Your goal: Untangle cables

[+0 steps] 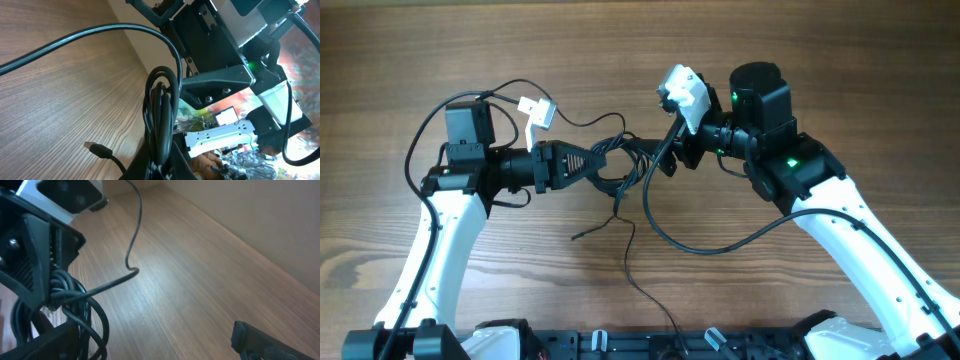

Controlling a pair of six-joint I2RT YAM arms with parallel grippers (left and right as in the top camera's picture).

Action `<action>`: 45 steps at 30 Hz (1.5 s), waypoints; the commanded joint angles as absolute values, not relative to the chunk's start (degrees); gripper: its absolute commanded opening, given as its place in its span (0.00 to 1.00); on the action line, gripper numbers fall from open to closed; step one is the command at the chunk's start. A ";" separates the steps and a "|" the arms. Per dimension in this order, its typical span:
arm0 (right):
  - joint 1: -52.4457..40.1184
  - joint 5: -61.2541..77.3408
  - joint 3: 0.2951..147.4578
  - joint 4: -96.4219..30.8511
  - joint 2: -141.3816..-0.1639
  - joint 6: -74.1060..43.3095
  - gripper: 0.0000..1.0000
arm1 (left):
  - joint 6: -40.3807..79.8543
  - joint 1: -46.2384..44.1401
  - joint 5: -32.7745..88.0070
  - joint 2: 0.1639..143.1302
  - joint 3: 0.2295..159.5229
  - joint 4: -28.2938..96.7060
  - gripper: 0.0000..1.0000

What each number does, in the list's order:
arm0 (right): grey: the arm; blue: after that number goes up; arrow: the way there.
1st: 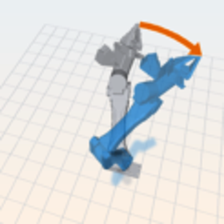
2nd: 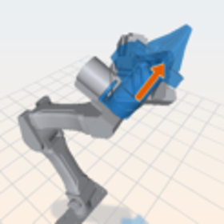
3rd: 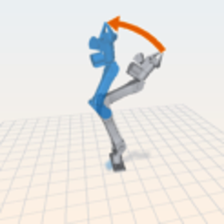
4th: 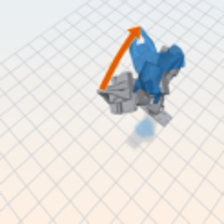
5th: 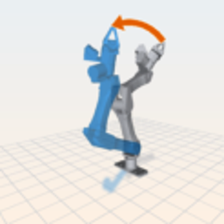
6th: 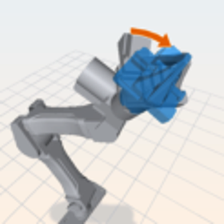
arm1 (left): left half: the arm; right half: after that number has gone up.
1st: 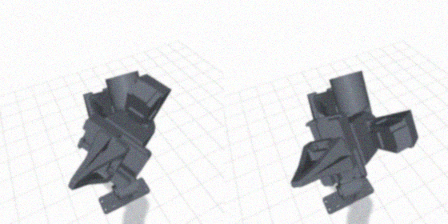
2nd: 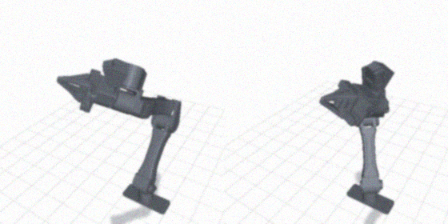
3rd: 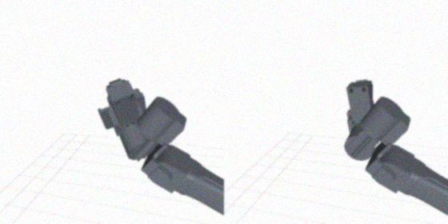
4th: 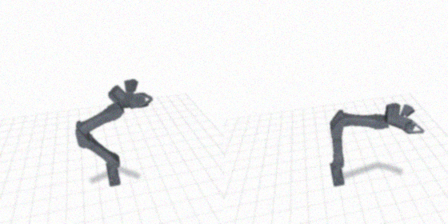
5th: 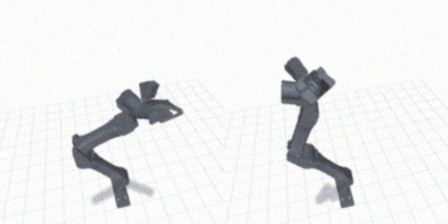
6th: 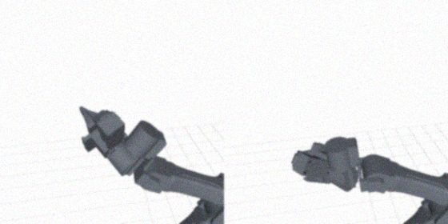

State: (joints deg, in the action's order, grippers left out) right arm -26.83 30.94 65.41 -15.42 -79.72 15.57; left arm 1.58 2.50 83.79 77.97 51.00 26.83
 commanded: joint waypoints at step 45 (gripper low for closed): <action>-26.76 23.24 66.04 -0.49 -93.76 6.92 1.00 | 0.45 -0.64 90.37 76.93 51.66 26.65 0.04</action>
State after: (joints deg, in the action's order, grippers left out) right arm -27.38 30.46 65.41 -2.85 -89.54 13.65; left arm 1.58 0.38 85.08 77.97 51.00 26.55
